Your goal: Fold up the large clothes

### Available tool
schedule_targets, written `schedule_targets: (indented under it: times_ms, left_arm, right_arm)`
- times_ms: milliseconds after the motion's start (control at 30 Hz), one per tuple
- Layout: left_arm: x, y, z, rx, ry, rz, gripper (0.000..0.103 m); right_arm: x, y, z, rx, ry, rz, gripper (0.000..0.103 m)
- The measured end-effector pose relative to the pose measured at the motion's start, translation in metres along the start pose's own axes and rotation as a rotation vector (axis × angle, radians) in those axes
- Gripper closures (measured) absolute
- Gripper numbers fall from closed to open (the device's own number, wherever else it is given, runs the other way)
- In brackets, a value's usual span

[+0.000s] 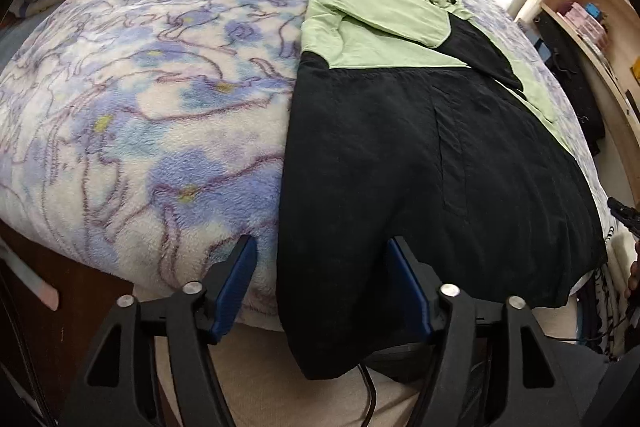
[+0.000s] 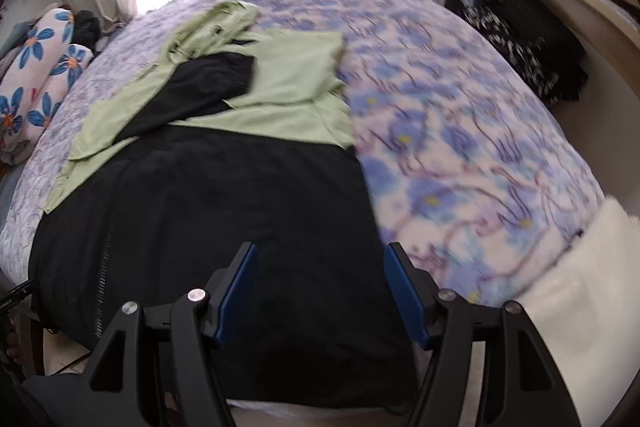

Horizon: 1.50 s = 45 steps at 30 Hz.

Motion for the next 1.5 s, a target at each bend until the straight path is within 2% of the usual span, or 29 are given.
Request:
schedule_targets:
  times_ms: [167, 367, 433, 500, 600, 667, 700, 733, 767, 800, 867, 933, 1067, 1133, 1167, 1267, 1367, 1500]
  left_arm:
    - [0.008, 0.001, -0.014, -0.011, -0.005, -0.036, 0.017]
    - [0.005, 0.009, -0.024, -0.032, -0.038, 0.011, 0.015]
    - [0.006, 0.009, -0.025, -0.041, -0.036, 0.011, 0.015]
    - [0.008, 0.011, -0.026, -0.048, -0.028, 0.001, 0.017]
    - [0.011, 0.012, -0.027, -0.050, -0.003, -0.001, 0.028]
    - [0.012, 0.015, -0.025, -0.053, 0.015, 0.006, 0.045]
    - [0.012, 0.016, -0.023, -0.054, 0.015, 0.009, 0.051]
    - [0.011, 0.017, -0.021, -0.059, 0.004, 0.018, 0.066]
    - [0.010, 0.019, -0.019, -0.068, -0.016, 0.027, 0.083]
    - [0.009, 0.019, -0.017, -0.075, -0.038, 0.041, 0.088]
    - [0.007, 0.023, -0.015, -0.093, -0.077, 0.086, 0.095]
    - [0.006, 0.025, -0.013, -0.101, -0.103, 0.120, 0.098]
    - [0.012, 0.038, 0.000, -0.085, -0.244, 0.204, 0.100]
    - [0.021, 0.050, 0.010, -0.054, -0.304, 0.210, 0.100]
    - [0.029, 0.060, 0.018, -0.038, -0.361, 0.218, 0.100]
    - [0.049, 0.086, 0.034, 0.025, -0.453, 0.223, 0.100]
    - [0.072, 0.122, 0.046, 0.091, -0.506, 0.224, 0.100]
    - [0.091, 0.170, 0.041, 0.135, -0.504, 0.226, 0.100]
  right_arm:
    - [0.025, -0.008, -0.009, -0.056, -0.001, -0.062, 0.038]
    - [0.023, -0.011, -0.020, -0.095, -0.016, -0.026, 0.038]
    - [0.018, -0.012, -0.026, -0.121, -0.049, 0.005, 0.038]
    - [0.013, -0.011, -0.032, -0.134, -0.074, 0.030, 0.038]
    - [0.005, -0.011, -0.042, -0.171, -0.121, 0.072, 0.038]
    - [-0.002, -0.011, -0.053, -0.215, -0.145, 0.121, 0.039]
    - [-0.005, -0.010, -0.055, -0.222, -0.147, 0.136, 0.045]
    - [-0.007, -0.009, -0.057, -0.231, -0.136, 0.141, 0.052]
    - [-0.007, -0.008, -0.058, -0.238, -0.110, 0.133, 0.066]
    - [-0.008, -0.007, -0.058, -0.245, -0.076, 0.122, 0.082]
    - [-0.013, -0.005, -0.058, -0.251, -0.051, 0.126, 0.095]
    - [-0.021, -0.004, -0.057, -0.249, -0.064, 0.152, 0.097]
    - [-0.029, 0.002, -0.049, -0.220, -0.010, 0.134, 0.098]
    - [-0.029, 0.009, -0.040, -0.189, 0.042, 0.099, 0.098]
    - [-0.028, 0.014, -0.035, -0.171, 0.074, 0.077, 0.098]
    - [-0.022, 0.036, -0.024, -0.117, 0.204, -0.024, 0.098]
    - [-0.016, 0.064, -0.012, -0.014, 0.324, -0.130, 0.098]
    - [-0.009, 0.110, -0.012, 0.112, 0.461, -0.266, 0.098]
Point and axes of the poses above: each gripper's, at about its wrist camera, not at the fingertips, and z roughly against the way its jaws point, x to its right, y to its top, the point moved 1 cm from there along -z, roughly the way its jaws point, and after that the axes turned 7 degrees about z, right-handed, at the moved point
